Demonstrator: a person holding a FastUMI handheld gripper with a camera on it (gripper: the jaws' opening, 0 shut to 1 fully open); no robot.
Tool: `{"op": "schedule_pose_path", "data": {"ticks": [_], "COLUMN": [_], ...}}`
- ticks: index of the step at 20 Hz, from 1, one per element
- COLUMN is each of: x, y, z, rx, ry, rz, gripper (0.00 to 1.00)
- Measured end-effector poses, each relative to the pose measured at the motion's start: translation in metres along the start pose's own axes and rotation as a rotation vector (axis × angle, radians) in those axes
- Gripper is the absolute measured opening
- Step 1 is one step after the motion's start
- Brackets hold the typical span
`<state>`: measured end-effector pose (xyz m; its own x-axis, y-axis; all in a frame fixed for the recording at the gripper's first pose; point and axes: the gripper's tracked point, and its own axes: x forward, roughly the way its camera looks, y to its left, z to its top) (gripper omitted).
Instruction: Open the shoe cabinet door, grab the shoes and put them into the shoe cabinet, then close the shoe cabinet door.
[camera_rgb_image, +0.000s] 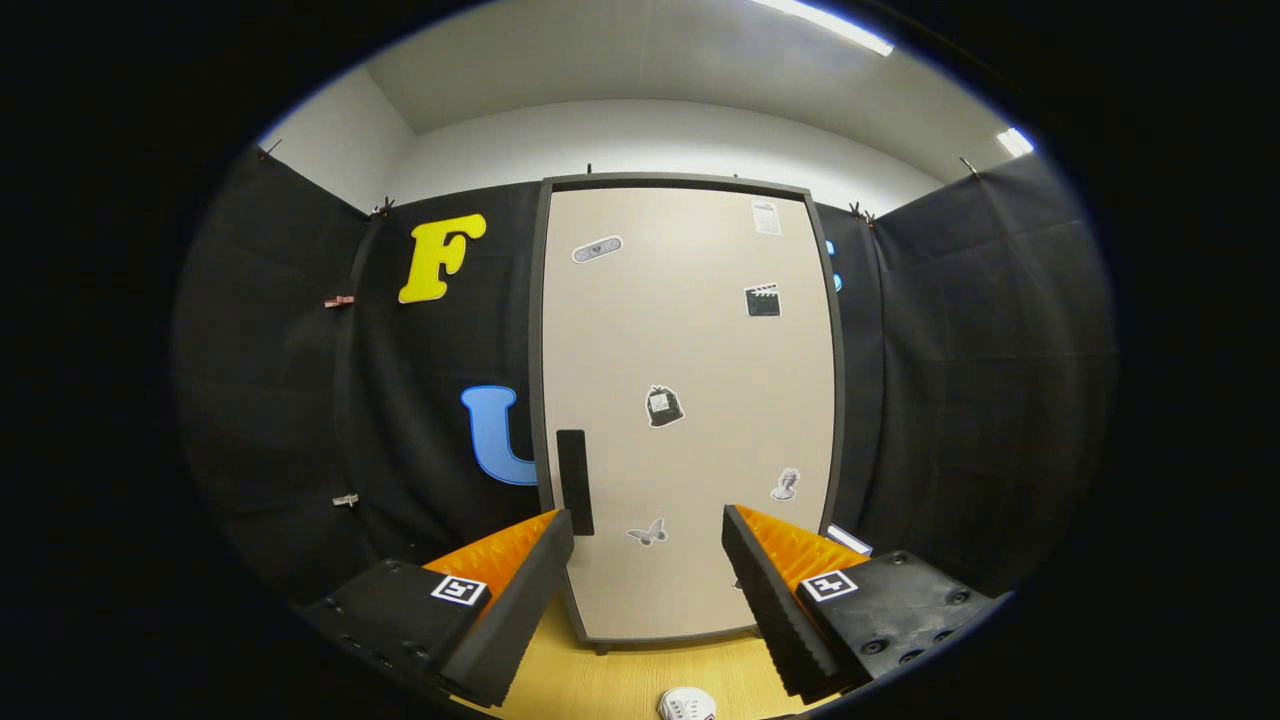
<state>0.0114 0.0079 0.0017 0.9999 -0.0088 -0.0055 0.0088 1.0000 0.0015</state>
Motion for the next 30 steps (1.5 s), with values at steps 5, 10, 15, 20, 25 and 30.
{"op": "schedule_pose_path", "data": {"ticks": [5,10,15,20,25,30], "x": [0.020,0.053,0.095,0.132,0.161,0.181], "y": [0.014,0.036,0.055,0.060,0.064,0.065], "z": [-0.005,-0.016,-0.029,-0.039,-0.054,-0.065], "rx": [0.000,0.003,0.015,0.046,0.052,0.049], "ry": [0.010,0.029,0.046,0.055,0.078,0.091], "rz": [0.010,0.023,0.025,0.018,0.007,-0.011], "gripper": [0.98,0.98,0.98,0.98,0.94,0.90]}}
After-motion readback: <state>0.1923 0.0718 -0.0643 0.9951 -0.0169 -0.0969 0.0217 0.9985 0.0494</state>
